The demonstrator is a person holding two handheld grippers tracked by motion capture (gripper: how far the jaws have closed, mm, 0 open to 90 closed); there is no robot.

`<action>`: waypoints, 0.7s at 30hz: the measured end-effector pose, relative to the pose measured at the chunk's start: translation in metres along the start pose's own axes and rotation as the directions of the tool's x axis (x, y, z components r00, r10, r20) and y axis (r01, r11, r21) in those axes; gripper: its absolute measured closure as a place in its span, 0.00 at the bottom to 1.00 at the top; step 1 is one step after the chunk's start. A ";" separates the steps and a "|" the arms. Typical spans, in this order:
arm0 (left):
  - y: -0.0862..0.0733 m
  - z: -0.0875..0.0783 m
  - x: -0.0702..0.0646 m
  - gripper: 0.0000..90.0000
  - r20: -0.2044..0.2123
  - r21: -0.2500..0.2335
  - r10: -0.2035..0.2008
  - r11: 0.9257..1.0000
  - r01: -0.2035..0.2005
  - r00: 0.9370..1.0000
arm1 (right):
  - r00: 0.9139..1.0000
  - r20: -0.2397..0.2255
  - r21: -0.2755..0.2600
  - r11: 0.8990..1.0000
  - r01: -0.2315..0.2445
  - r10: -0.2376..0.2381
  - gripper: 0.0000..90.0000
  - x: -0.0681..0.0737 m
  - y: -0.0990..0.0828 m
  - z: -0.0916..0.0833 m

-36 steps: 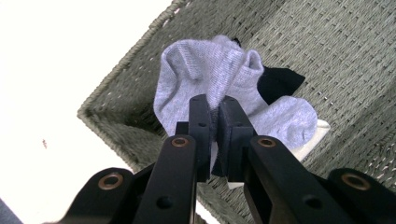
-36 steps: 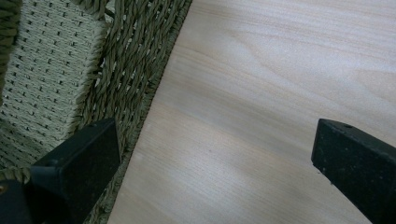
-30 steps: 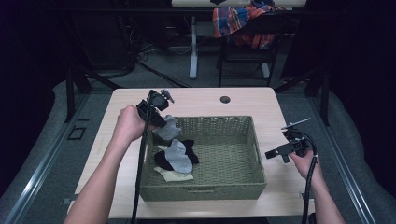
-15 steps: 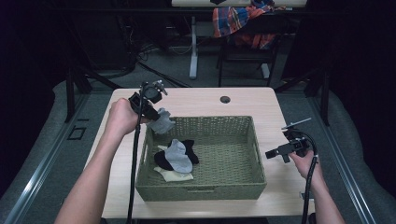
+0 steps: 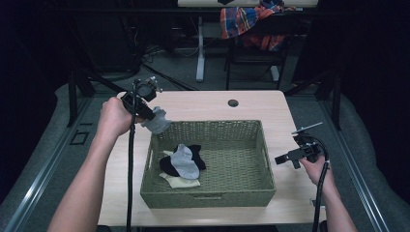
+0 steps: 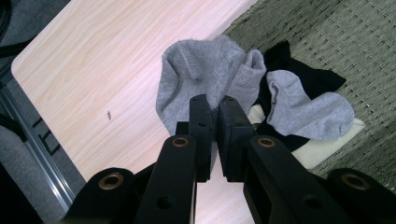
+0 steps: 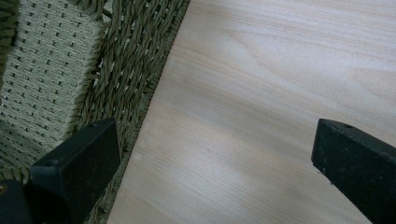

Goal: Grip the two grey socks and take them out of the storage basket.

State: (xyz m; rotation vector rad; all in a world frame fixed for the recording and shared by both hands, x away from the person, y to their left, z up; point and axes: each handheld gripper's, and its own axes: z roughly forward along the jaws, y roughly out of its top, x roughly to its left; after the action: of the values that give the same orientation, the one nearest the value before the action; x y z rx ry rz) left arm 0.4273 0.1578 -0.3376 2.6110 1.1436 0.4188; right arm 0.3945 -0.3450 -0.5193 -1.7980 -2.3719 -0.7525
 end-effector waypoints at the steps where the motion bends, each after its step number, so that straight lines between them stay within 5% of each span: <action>1: -0.001 -0.001 0.002 0.95 -0.005 0.000 0.000 1.000 0.000 1.000 | 1.000 -0.001 -0.001 1.000 0.001 -0.001 0.01 0.000 0.000 0.000; 21: -0.024 -0.010 0.028 0.95 -0.061 0.011 -0.091 0.996 0.092 0.994 | 1.000 -0.001 -0.001 1.000 0.000 0.000 0.01 0.000 0.000 0.000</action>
State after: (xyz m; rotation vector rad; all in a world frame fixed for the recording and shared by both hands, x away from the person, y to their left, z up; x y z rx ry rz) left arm 0.4259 0.1959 -0.3326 2.5615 1.2836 0.4751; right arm 0.3945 -0.3450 -0.5193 -1.7973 -2.3720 -0.7545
